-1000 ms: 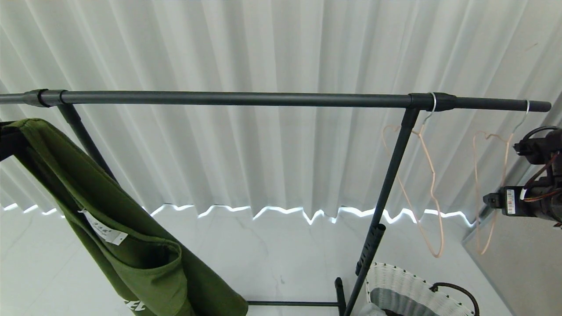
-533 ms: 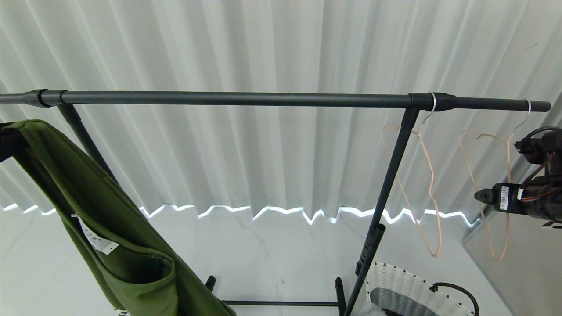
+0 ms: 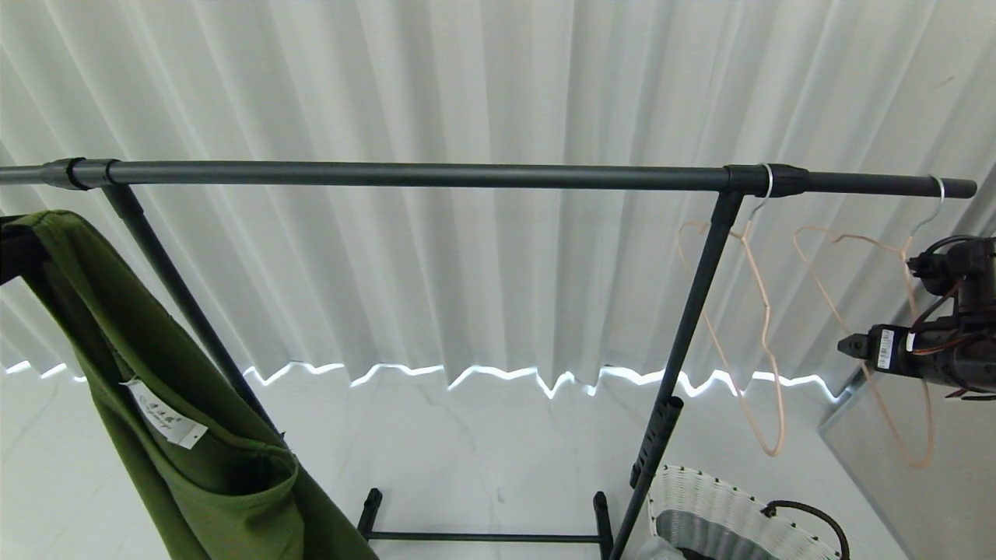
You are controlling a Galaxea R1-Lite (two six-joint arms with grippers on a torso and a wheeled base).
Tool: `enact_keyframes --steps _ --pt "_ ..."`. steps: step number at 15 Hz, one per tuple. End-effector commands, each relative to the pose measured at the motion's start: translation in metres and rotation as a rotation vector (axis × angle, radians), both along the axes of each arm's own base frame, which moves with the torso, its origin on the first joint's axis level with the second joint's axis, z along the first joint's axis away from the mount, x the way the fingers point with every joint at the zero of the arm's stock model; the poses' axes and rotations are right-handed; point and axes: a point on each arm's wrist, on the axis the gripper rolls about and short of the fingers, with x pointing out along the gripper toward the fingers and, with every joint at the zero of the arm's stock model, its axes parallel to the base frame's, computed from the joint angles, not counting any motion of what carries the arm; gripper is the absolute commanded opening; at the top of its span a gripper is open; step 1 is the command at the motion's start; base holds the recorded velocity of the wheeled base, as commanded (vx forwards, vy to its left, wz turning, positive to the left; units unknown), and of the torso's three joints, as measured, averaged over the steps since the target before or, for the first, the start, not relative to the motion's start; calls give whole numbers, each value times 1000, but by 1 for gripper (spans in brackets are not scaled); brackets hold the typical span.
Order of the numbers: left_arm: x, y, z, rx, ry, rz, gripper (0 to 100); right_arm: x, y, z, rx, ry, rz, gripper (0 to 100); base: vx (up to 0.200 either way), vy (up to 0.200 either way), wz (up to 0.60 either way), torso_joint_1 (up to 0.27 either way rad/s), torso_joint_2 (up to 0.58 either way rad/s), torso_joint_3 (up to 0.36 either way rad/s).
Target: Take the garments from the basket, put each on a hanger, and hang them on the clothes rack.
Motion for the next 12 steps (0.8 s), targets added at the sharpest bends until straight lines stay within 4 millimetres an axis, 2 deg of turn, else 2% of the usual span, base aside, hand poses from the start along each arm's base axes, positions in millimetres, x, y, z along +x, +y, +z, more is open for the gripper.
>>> enact_keyframes --steps 1,9,12 --pt "1 0 0 1 2 0 0 1 -1 -1 -2 3 0 0 0 0 0 0 0 0" --pt "-1 0 0 18 -7 -2 0 -5 -1 8 -3 -29 1 0 0 0 0 0 0 0" --pt "-2 1 0 16 -8 -2 0 -15 0 22 -3 -80 4 0 0 0 0 0 0 0"
